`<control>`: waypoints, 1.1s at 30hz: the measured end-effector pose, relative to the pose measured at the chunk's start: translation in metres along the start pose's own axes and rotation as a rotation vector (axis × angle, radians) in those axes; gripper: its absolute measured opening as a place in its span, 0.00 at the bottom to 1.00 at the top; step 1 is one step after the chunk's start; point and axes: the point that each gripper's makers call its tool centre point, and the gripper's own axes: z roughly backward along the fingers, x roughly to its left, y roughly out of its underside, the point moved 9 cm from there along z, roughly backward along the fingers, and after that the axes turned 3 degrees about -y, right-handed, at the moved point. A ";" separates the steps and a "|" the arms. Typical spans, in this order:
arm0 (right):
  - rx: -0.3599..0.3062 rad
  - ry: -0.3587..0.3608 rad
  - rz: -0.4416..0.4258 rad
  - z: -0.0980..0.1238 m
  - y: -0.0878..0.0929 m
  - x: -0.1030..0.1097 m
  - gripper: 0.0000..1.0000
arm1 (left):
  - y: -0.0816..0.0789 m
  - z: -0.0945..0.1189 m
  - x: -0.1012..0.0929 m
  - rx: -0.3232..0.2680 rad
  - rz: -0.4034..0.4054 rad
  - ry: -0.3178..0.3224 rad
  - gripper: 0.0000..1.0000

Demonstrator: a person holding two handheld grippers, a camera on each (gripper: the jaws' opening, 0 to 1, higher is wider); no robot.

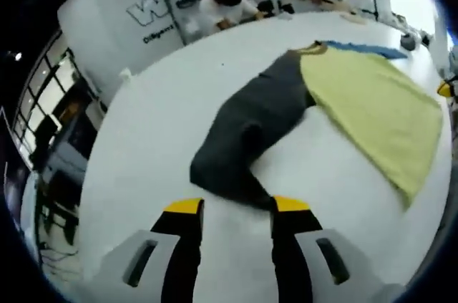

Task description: Fold the garment on the visible template until the final outline fits inside the template.

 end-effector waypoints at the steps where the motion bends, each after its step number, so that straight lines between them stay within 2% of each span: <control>1: -0.001 -0.001 0.000 0.000 -0.001 0.000 0.00 | 0.001 0.000 -0.001 0.002 0.014 0.002 0.36; 4: -0.003 -0.002 0.004 -0.001 -0.002 -0.001 0.00 | 0.008 -0.009 0.002 -0.001 0.095 0.009 0.30; 6: -0.005 -0.006 0.008 0.001 -0.004 0.000 0.00 | 0.011 -0.013 0.000 0.000 0.112 0.018 0.31; 8: -0.006 -0.007 0.009 0.000 -0.004 -0.001 0.00 | 0.011 -0.014 -0.002 0.002 0.108 0.018 0.29; 11: -0.013 -0.002 0.009 0.002 -0.007 -0.003 0.00 | 0.014 -0.020 -0.007 0.013 0.115 0.018 0.21; 17: -0.016 -0.006 0.014 0.005 -0.005 -0.001 0.01 | 0.010 -0.010 -0.019 0.017 0.123 0.009 0.04; 21: -0.023 -0.019 0.017 0.005 -0.005 0.001 0.06 | 0.012 -0.003 -0.014 0.011 0.118 -0.007 0.04; 26: -0.028 -0.046 0.039 0.004 -0.006 0.005 0.14 | 0.010 0.000 0.001 -0.008 0.085 -0.056 0.03; 29: -0.036 -0.058 0.047 0.003 -0.007 0.005 0.20 | 0.006 0.008 0.013 -0.019 0.060 -0.093 0.03; 31: -0.047 -0.071 0.060 0.003 -0.009 0.007 0.24 | 0.003 0.018 0.029 -0.032 0.046 -0.125 0.03; 33: -0.052 -0.084 0.066 0.002 -0.010 0.007 0.32 | 0.001 0.023 0.040 -0.037 0.026 -0.151 0.03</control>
